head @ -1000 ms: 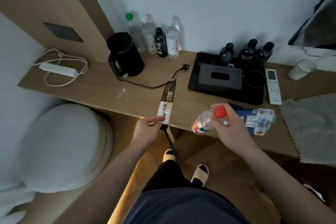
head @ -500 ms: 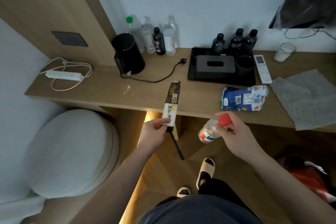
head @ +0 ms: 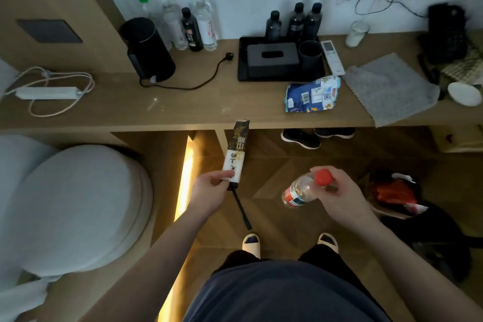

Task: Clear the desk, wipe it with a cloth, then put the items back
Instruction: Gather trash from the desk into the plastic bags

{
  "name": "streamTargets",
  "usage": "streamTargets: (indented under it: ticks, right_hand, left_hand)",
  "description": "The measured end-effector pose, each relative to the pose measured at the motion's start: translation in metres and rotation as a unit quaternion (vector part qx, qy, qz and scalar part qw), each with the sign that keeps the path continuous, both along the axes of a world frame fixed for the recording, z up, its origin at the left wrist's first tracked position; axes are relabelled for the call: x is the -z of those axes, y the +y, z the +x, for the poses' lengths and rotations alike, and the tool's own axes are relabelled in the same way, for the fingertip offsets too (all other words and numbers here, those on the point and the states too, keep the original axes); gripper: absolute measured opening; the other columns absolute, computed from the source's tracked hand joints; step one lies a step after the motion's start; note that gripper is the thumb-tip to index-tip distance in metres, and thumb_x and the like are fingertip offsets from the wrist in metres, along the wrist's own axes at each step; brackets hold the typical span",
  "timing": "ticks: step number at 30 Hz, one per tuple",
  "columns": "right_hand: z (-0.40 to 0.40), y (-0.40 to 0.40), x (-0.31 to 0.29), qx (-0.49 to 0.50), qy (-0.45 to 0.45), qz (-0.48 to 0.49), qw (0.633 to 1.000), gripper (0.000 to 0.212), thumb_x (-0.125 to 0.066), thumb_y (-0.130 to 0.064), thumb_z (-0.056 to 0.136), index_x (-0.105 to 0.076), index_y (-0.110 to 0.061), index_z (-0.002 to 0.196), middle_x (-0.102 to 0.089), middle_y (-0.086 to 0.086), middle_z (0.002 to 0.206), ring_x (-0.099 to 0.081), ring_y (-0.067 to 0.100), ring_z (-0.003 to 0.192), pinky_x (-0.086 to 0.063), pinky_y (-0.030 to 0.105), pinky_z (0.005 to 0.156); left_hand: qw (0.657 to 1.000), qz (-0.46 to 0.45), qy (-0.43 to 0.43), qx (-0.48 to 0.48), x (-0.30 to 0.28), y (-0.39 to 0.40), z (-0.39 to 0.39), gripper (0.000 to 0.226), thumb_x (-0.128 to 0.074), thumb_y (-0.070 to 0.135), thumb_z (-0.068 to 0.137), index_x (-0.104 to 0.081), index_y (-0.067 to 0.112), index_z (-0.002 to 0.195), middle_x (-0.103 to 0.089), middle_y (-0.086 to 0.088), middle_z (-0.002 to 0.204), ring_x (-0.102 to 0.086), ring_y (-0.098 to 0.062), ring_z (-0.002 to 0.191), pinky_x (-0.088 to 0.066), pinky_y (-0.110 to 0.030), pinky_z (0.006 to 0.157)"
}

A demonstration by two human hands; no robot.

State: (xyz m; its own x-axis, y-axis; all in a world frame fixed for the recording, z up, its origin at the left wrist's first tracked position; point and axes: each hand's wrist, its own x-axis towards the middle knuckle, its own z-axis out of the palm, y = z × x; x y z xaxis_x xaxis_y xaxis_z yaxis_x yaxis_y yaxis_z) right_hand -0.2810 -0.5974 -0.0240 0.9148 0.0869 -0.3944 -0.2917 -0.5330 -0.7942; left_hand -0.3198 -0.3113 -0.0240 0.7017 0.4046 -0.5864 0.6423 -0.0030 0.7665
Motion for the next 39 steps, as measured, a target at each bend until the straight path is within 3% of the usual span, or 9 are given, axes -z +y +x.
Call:
streamTargets:
  ticks: [10,12,15,19,23,26,29,34,39]
  right_hand:
    - [-0.036,-0.137,0.015,0.046,-0.024,-0.044,0.998,0.035,-0.076,-0.026,0.091,-0.065,-0.031,0.124,-0.057,-0.005,0.123,-0.056,0.002,0.104,-0.041,0.013,0.078]
    - [-0.043,-0.181,0.018,0.057,-0.021,-0.051,0.997,0.035,-0.076,-0.027,0.091,-0.064,-0.033,0.122,-0.055,-0.006,0.123,-0.055,0.001,0.102,-0.046,0.018,0.082]
    - [-0.051,-0.243,0.029,0.096,-0.013,-0.055,0.994,0.036,-0.077,-0.028,0.09,-0.063,-0.038,0.121,-0.055,-0.005,0.127,-0.059,0.012,0.111,-0.055,0.041,0.097]
    - [-0.049,-0.313,0.047,0.1,-0.017,-0.088,0.991,0.033,-0.074,-0.038,0.085,-0.066,-0.039,0.118,-0.058,-0.005,0.124,-0.061,0.015,0.11,-0.055,0.048,0.099]
    - [-0.044,-0.361,0.059,0.098,0.006,-0.114,0.989,0.033,-0.073,-0.033,0.085,-0.065,-0.034,0.117,-0.057,0.001,0.123,-0.061,0.019,0.108,-0.053,0.048,0.1]
    - [-0.035,-0.383,0.062,0.121,0.023,-0.121,0.985,0.031,-0.074,-0.027,0.085,-0.065,-0.034,0.114,-0.053,-0.001,0.122,-0.059,0.018,0.106,-0.052,0.044,0.097]
    - [-0.021,-0.395,0.073,0.135,0.045,-0.117,0.983,0.03,-0.075,-0.031,0.082,-0.064,-0.035,0.109,-0.056,0.001,0.118,-0.061,0.016,0.095,-0.056,0.045,0.09]
    - [0.002,-0.402,0.093,0.17,0.086,-0.127,0.973,0.029,-0.075,-0.022,0.085,-0.062,-0.026,0.111,-0.05,0.005,0.117,-0.055,0.012,0.085,-0.047,0.037,0.083]
    - [0.028,-0.416,0.137,0.203,0.108,-0.126,0.965,0.029,-0.074,-0.019,0.084,-0.064,-0.025,0.11,-0.054,0.005,0.118,-0.057,0.01,0.083,-0.048,0.038,0.079]
  left_hand:
    - [0.99,0.047,0.007,0.131,0.005,-0.13,0.023,0.026,-0.057,0.018,0.104,-0.075,0.032,0.117,-0.057,-0.006,0.147,-0.054,-0.002,0.083,-0.041,-0.004,0.046]
    - [0.983,0.066,0.007,0.17,0.009,-0.169,0.026,0.026,-0.057,0.017,0.104,-0.075,0.031,0.117,-0.057,-0.005,0.147,-0.056,-0.003,0.088,-0.041,-0.004,0.046]
    - [0.974,0.083,0.015,0.21,0.019,-0.228,0.029,0.025,-0.057,0.018,0.104,-0.075,0.032,0.116,-0.058,-0.004,0.146,-0.061,-0.011,0.109,-0.047,-0.008,0.051]
    - [0.977,0.089,0.021,0.191,0.027,-0.302,0.032,0.026,-0.059,0.021,0.102,-0.077,0.037,0.112,-0.063,-0.002,0.139,-0.071,-0.014,0.083,-0.064,-0.033,0.071]
    - [0.972,0.094,0.049,0.211,0.026,-0.359,0.03,0.029,-0.058,0.02,0.101,-0.077,0.038,0.113,-0.063,0.0,0.138,-0.063,-0.006,0.069,-0.055,-0.017,0.053]
    - [0.966,0.095,0.06,0.233,0.031,-0.381,0.034,0.03,-0.057,0.018,0.1,-0.077,0.037,0.113,-0.062,-0.001,0.14,-0.067,-0.008,0.079,-0.049,-0.013,0.052]
    - [0.961,0.102,0.086,0.241,0.038,-0.385,0.051,0.031,-0.056,0.018,0.101,-0.076,0.035,0.117,-0.061,-0.004,0.139,-0.065,-0.01,0.071,-0.045,-0.014,0.046]
    - [0.938,0.135,0.102,0.302,0.07,-0.378,0.095,0.031,-0.055,0.018,0.103,-0.075,0.034,0.12,-0.06,-0.003,0.143,-0.06,-0.005,0.075,-0.055,-0.019,0.061]
    - [0.899,0.16,0.126,0.388,0.115,-0.388,0.132,0.038,-0.051,0.011,0.1,-0.075,0.031,0.12,-0.062,-0.002,0.14,-0.069,-0.017,0.088,-0.061,-0.03,0.07]
